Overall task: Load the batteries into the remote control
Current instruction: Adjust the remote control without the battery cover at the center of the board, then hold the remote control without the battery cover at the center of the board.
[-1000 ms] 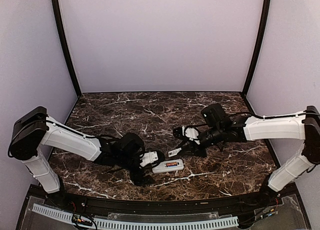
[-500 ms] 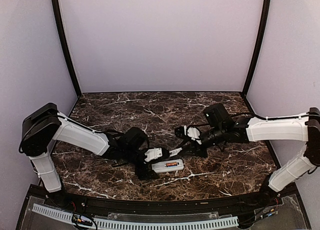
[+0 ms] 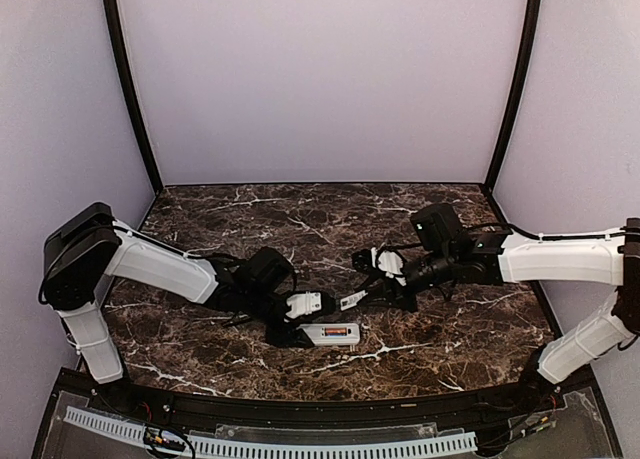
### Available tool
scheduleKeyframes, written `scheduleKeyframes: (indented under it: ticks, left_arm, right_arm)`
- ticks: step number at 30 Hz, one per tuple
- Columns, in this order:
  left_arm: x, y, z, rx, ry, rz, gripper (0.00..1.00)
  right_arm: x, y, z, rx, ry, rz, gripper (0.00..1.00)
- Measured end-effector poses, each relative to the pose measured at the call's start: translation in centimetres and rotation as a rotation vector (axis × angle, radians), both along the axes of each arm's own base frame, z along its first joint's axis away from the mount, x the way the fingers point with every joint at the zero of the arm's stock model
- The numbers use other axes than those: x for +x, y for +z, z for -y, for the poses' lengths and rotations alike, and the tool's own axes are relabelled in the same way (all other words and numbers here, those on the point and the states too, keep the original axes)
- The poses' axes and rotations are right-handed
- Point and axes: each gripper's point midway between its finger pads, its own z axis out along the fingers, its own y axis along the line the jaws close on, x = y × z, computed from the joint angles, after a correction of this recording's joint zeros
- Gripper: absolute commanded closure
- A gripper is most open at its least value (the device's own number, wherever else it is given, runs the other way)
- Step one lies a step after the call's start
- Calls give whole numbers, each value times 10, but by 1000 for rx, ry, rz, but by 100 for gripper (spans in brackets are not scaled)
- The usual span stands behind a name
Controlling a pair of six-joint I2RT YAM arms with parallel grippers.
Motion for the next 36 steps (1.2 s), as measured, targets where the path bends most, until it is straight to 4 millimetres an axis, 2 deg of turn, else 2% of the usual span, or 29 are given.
scheduleKeyframes:
  ticks: [6, 12, 15, 18, 20, 22, 23, 25, 27, 30, 36]
  left_arm:
    - [-2, 7, -16, 19, -2, -9, 63]
    - [10, 18, -20, 82, -71, 63, 62]
    - [16, 19, -27, 110, -97, 80, 60]
    - [16, 11, -36, 150, -111, 64, 58]
    - [17, 7, -36, 167, -124, 53, 54]
    - [18, 5, -35, 178, -137, 49, 46]
    - [19, 5, -34, 187, -142, 43, 37]
    - [20, 2, -33, 202, -150, 37, 26]
    - [20, -2, -32, 208, -153, 22, 20]
    - [21, -1, -31, 211, -142, 13, 12]
    - [17, 4, -35, 210, -84, -29, 10]
  right_arm:
    - [0, -4, -5, 2, -22, -39, 91]
    - [-4, -6, -19, 47, -48, -77, 91]
    - [-6, -15, -20, 63, -69, -93, 91]
    - [-8, -28, -22, 63, -87, -113, 91]
    - [-9, -36, -28, 59, -94, -120, 91]
    - [-8, -42, -33, 57, -101, -122, 92]
    - [-8, -45, -36, 60, -104, -124, 92]
    - [-8, -51, -39, 61, -117, -131, 92]
    - [-7, -56, -40, 60, -132, -135, 92]
    - [-6, -58, -41, 69, -146, -134, 92]
    - [-3, -54, -45, 98, -157, -128, 92]
